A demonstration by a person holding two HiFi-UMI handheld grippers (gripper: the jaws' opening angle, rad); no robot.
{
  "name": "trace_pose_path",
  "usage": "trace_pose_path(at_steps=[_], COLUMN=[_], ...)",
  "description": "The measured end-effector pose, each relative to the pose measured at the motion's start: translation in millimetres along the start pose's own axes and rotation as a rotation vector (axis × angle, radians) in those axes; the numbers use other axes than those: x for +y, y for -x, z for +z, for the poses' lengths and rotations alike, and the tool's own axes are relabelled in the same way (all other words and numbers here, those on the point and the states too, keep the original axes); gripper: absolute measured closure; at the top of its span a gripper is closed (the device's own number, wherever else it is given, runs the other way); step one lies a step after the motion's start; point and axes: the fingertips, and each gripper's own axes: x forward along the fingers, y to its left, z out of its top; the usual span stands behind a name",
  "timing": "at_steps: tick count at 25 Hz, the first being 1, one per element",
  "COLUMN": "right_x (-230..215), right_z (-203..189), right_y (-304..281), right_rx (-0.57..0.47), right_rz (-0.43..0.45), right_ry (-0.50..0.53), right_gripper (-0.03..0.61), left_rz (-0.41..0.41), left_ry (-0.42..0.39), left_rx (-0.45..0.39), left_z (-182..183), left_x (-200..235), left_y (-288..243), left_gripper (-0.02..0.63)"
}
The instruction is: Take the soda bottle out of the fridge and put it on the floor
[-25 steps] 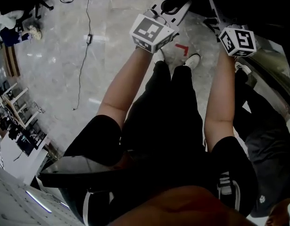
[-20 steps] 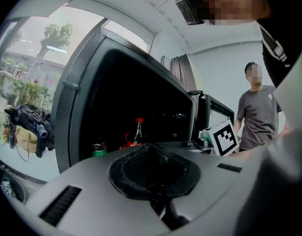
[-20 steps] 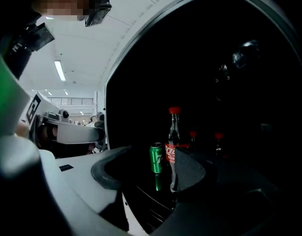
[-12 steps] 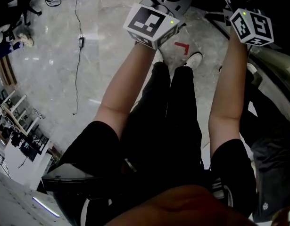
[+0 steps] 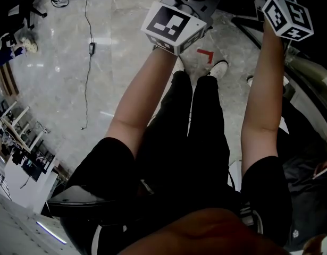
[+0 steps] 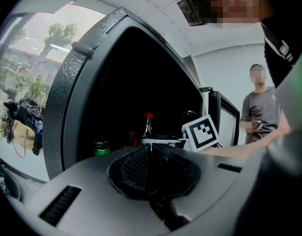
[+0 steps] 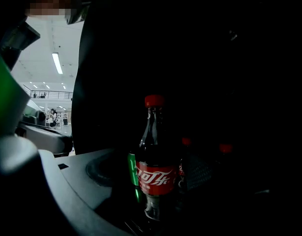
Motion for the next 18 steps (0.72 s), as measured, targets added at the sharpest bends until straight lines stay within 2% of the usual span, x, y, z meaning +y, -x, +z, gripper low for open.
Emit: trace_pose_path(at_steps=[10, 13, 18], right_x=[-1, 10, 49], right_z=[-1, -2, -3], right_y=[-20, -9, 29], right_rx=[0.022, 0.02, -0.01], right_rz=[-0.029, -0.005, 0.078], right_ry=[0.081, 0.106, 0.088], right_gripper=[0.262, 0.262, 0.262], left_rz=[-0.005, -0.021, -0.025], left_ry=[-0.018, -0.028, -0.017], left_rx=[-0.003, -0.015, -0.033], left_z=[-4, -6, -13], left_x=[6, 1, -13], left_y=[4, 10, 32], left_gripper=[0.607, 0.607, 0.607])
